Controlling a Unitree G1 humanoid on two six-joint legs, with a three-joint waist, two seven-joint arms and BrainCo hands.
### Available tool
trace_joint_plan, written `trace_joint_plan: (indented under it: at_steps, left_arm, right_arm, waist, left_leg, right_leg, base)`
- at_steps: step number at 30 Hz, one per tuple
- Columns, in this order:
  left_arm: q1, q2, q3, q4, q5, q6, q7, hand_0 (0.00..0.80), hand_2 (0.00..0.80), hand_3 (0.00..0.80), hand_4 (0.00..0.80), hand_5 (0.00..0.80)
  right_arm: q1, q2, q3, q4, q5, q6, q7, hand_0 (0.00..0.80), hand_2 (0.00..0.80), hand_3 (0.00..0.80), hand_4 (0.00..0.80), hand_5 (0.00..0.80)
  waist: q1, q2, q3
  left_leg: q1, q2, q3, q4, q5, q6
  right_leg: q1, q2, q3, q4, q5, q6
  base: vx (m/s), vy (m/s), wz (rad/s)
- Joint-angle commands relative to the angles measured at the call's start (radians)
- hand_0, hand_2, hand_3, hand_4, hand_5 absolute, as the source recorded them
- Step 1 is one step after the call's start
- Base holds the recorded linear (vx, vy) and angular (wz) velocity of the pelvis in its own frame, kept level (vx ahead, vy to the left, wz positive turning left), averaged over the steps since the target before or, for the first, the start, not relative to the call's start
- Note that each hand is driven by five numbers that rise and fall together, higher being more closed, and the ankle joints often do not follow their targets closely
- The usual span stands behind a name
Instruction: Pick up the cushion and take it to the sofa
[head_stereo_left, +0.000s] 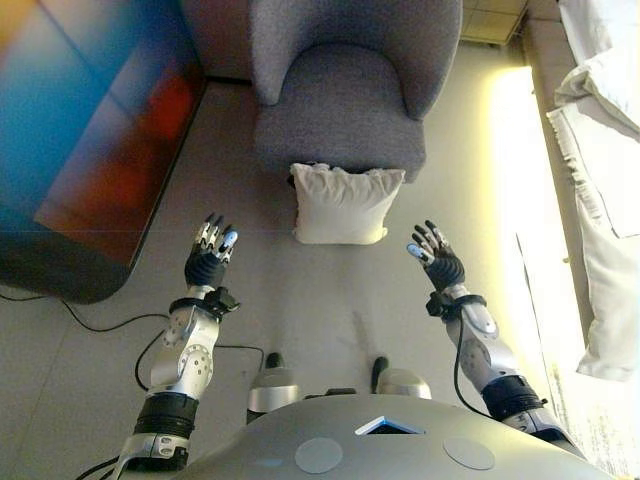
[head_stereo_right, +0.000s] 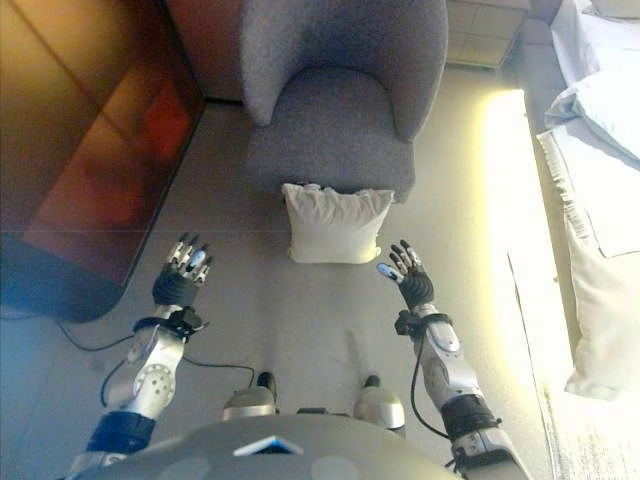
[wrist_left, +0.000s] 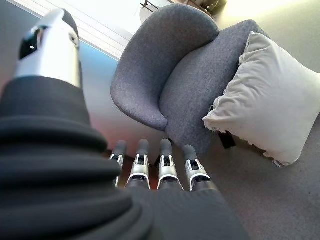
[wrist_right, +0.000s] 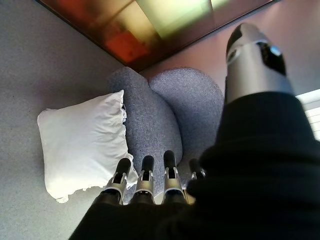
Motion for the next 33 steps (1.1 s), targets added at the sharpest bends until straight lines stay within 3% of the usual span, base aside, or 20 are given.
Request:
trace_joint_plan:
  at_steps: [1, 7, 11, 14, 20, 23, 25, 27, 29, 31, 33]
  left_arm:
    - [-0.027, 0.019, 0.016, -0.057, -0.003, -0.035, 0.002, 0.000, 0.000, 0.000, 0.000, 0.000]
    - [-0.012, 0.016, 0.020, -0.071, 0.032, -0.107, 0.038, 0.000, 0.000, 0.000, 0.000, 0.000]
    - [-0.004, 0.004, 0.014, -0.063, 0.001, -0.063, 0.011, 0.000, 0.000, 0.000, 0.000, 0.000]
    - [-0.007, 0.011, 0.013, -0.064, 0.003, -0.060, -0.026, 0.000, 0.000, 0.000, 0.000, 0.000]
    - [-0.013, 0.027, 0.017, -0.066, -0.007, -0.038, -0.030, 0.000, 0.000, 0.000, 0.000, 0.000]
    - [-0.017, 0.039, 0.021, -0.060, -0.028, -0.040, -0.060, 0.000, 0.000, 0.000, 0.000, 0.000]
    - [-0.044, 0.048, 0.001, -0.048, -0.023, -0.057, -0.064, 0.000, 0.000, 0.000, 0.000, 0.000]
    - [-0.070, 0.050, -0.020, -0.036, -0.023, -0.061, -0.044, 0.000, 0.000, 0.000, 0.000, 0.000]
    - [-0.084, 0.053, -0.022, -0.031, -0.012, -0.057, -0.052, 0.000, 0.000, 0.000, 0.000, 0.000]
    - [-0.077, 0.056, -0.014, -0.038, -0.014, -0.031, -0.070, 0.000, 0.000, 0.000, 0.000, 0.000]
    - [-0.062, 0.063, -0.004, -0.048, -0.014, -0.021, -0.074, 0.000, 0.000, 0.000, 0.000, 0.000]
  right_arm:
    - [-0.032, 0.002, -0.022, -0.071, 0.017, -0.018, 0.019, 0.000, 0.000, 0.000, 0.000, 0.000]
    - [-0.010, -0.012, -0.027, -0.086, 0.027, -0.008, 0.028, 0.000, 0.000, 0.000, 0.000, 0.000]
    - [-0.007, -0.028, -0.027, -0.085, 0.030, 0.004, 0.031, 0.000, 0.000, 0.000, 0.000, 0.000]
    - [-0.020, -0.027, -0.023, -0.083, 0.037, -0.012, 0.042, 0.000, 0.000, 0.000, 0.000, 0.000]
    - [-0.007, 0.010, -0.037, -0.086, 0.026, 0.007, 0.041, 0.000, 0.000, 0.000, 0.000, 0.000]
    - [0.001, 0.022, -0.041, -0.101, 0.017, -0.003, 0.036, 0.000, 0.000, 0.000, 0.000, 0.000]
    - [0.008, 0.032, -0.038, -0.104, 0.015, -0.020, 0.012, 0.000, 0.000, 0.000, 0.000, 0.000]
    - [0.016, 0.035, -0.027, -0.116, 0.021, -0.034, -0.007, 0.000, 0.000, 0.000, 0.000, 0.000]
    - [0.023, 0.036, -0.019, -0.107, 0.026, -0.048, -0.012, 0.000, 0.000, 0.000, 0.000, 0.000]
    - [0.021, 0.042, -0.024, -0.086, 0.028, -0.050, -0.009, 0.000, 0.000, 0.000, 0.000, 0.000]
    - [0.019, 0.039, -0.030, -0.088, 0.029, -0.041, -0.003, 0.000, 0.000, 0.000, 0.000, 0.000]
  waist:
    - [0.010, -0.016, -0.015]
    - [0.004, -0.030, -0.001]
    - [0.015, -0.043, 0.012]
    - [0.010, -0.032, 0.013]
    - [-0.016, -0.011, 0.000]
    - [-0.020, -0.004, 0.007]
    - [-0.030, 0.007, 0.023]
    - [-0.039, 0.025, 0.049]
    - [-0.038, 0.025, 0.064]
    - [-0.036, 0.009, 0.067]
    - [-0.039, -0.020, 0.067]
  left_leg:
    - [-0.079, 0.028, -0.006, 0.173, -0.069, 0.010]
    - [-0.119, 0.044, -0.035, 0.271, -0.070, 0.000]
    - [-0.195, 0.007, -0.086, 0.409, -0.058, 0.001]
    - [-0.146, -0.029, -0.076, 0.288, -0.110, 0.035]
    - [-0.080, -0.058, -0.034, 0.186, -0.117, 0.060]
    - [-0.100, -0.078, -0.035, 0.200, -0.129, 0.093]
    - [-0.116, -0.101, -0.042, 0.213, -0.140, 0.133]
    - [-0.121, -0.095, -0.047, 0.242, -0.150, 0.147]
    - [-0.110, -0.091, -0.048, 0.257, -0.161, 0.144]
    - [-0.090, -0.101, -0.053, 0.259, -0.180, 0.131]
    - [-0.071, -0.115, -0.058, 0.264, -0.208, 0.112]
  right_leg:
    - [-0.071, 0.001, -0.013, 0.062, 0.009, 0.001]
    - [-0.083, 0.022, 0.019, 0.072, 0.004, -0.024]
    - [-0.077, 0.022, 0.033, 0.053, 0.025, -0.032]
    - [-0.102, 0.001, 0.037, 0.081, 0.026, -0.006]
    - [-0.139, -0.065, 0.031, 0.137, 0.033, 0.051]
    - [-0.178, -0.095, 0.047, 0.260, 0.019, 0.054]
    - [-0.257, -0.113, 0.078, 0.461, 0.075, 0.041]
    - [-0.346, -0.119, 0.103, 0.644, 0.115, 0.027]
    - [-0.380, -0.137, 0.109, 0.704, 0.137, 0.026]
    - [-0.371, -0.158, 0.105, 0.625, 0.161, 0.036]
    - [-0.349, -0.178, 0.106, 0.461, 0.175, 0.051]
  base:
    - [0.034, -0.046, 0.00]
    - [0.014, -0.026, 0.02]
    - [0.002, 0.007, 0.01]
    - [0.008, 0.151, -0.14]
    - [0.024, 0.166, -0.19]
    - [-0.021, 0.154, -0.23]
    - [-0.024, 0.184, -0.19]
    - [0.010, 0.157, -0.03]
    - [0.140, 0.053, 0.15]
    - [0.302, -0.114, 0.10]
    - [0.360, -0.240, 0.09]
